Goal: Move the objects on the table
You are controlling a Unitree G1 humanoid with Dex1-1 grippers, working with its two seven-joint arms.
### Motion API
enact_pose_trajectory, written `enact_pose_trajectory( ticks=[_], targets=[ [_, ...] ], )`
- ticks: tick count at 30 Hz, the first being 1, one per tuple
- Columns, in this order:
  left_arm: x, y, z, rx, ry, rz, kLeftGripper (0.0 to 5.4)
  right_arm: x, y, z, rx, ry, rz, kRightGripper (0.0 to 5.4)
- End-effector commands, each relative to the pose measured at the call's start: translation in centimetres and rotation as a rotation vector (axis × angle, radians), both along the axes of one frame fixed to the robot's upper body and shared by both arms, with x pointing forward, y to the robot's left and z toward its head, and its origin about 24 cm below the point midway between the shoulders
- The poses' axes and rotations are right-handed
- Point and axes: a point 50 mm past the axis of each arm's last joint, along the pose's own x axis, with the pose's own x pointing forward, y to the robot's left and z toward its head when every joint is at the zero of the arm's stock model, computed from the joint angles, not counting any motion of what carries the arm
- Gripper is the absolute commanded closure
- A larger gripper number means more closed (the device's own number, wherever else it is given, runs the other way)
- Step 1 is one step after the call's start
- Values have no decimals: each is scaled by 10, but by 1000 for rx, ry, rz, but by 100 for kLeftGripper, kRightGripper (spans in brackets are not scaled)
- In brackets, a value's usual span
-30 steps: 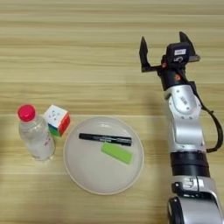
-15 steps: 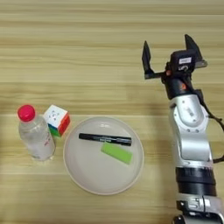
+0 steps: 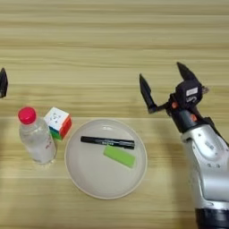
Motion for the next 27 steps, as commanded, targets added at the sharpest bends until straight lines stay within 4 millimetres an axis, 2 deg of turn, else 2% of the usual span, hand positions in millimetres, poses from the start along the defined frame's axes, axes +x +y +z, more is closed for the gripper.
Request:
enact_pose_trajectory(
  ticks=[1, 11, 20, 27],
  targets=[
    [-4, -3, -4, -18, 2, -8, 4, -12, 4, -4, -93, 125, 239, 0],
    [-5, -2, -10, -21, 8, 17, 4, -32, 7, -14, -303, 361, 574, 0],
    [-4, -4, -11, -31, 6, 27, 4, -42, 9, -27, -423, 488, 701, 0],
    [-5, -4, -11, -36, 1, 30, 4, -49, 12, -43, -479, 636, 712, 0]
  ],
)
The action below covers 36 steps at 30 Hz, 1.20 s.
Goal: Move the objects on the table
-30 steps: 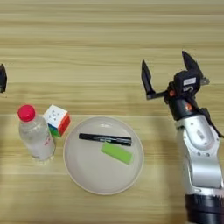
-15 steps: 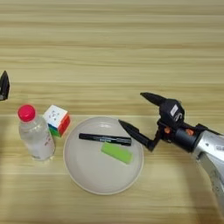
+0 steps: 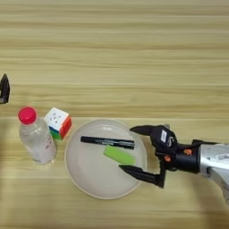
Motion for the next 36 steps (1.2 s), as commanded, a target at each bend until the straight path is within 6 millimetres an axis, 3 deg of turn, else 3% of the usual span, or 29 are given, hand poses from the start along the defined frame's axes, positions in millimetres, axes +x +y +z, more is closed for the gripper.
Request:
enact_pose_trajectory(
  ticks=[1, 22, 36],
  targets=[
    [-1, -1, -2, -6, -2, 5, 4, -4, 2, -9, -84, 86, -5, 0],
    [-2, -2, -2, -13, -13, 9, 4, -3, 24, -22, -176, 129, -44, 0],
    [-2, -3, -2, -17, -18, 8, 0, 3, 28, -35, -241, 115, -56, 156]
  ],
)
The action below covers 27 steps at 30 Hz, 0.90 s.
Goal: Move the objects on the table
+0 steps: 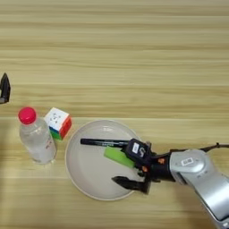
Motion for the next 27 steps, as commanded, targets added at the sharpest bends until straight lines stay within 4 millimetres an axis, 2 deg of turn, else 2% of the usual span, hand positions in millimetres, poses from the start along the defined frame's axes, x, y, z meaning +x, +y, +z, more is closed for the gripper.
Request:
enact_pose_trajectory(
  ticks=[1, 21, 27],
  targets=[
    [-2, 0, -2, -2, 4, 6, 0, 2, -3, -3, -37, -1, -10, 168],
    [0, -2, -3, -6, 6, 0, 0, 7, -1, 0, -33, -9, -1, 395],
    [0, -3, -3, -8, 6, -2, 0, 9, 2, 4, -13, -23, 2, 402]
  ],
)
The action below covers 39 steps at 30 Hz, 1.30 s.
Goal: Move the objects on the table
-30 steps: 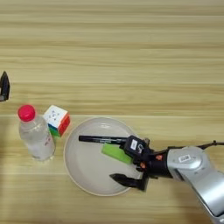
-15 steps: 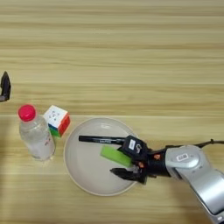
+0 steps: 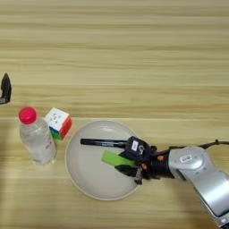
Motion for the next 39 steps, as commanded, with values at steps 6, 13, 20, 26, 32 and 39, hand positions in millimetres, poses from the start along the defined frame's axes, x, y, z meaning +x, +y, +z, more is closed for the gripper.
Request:
enact_pose_trajectory(
  ticks=[6, 13, 20, 26, 32, 39],
  targets=[
    [0, -1, -2, 2, 2, -1, 0, 8, 5, 12, 29, -34, -3, 402],
    [0, -1, -2, 4, 2, -1, 0, 18, 13, 36, 110, -97, -11, 402],
    [-1, 0, -2, 6, 2, -2, 0, 36, 21, 70, 186, -212, -24, 402],
    [-1, -1, -2, 4, 2, -2, 0, 52, 34, 76, 203, -255, -34, 402],
    [-2, -3, -2, -2, -1, -2, 0, 85, 60, 59, 186, -251, -71, 402],
    [-3, -4, -2, -9, -7, -1, 0, 118, 85, 35, 165, -244, -129, 402]
  ],
)
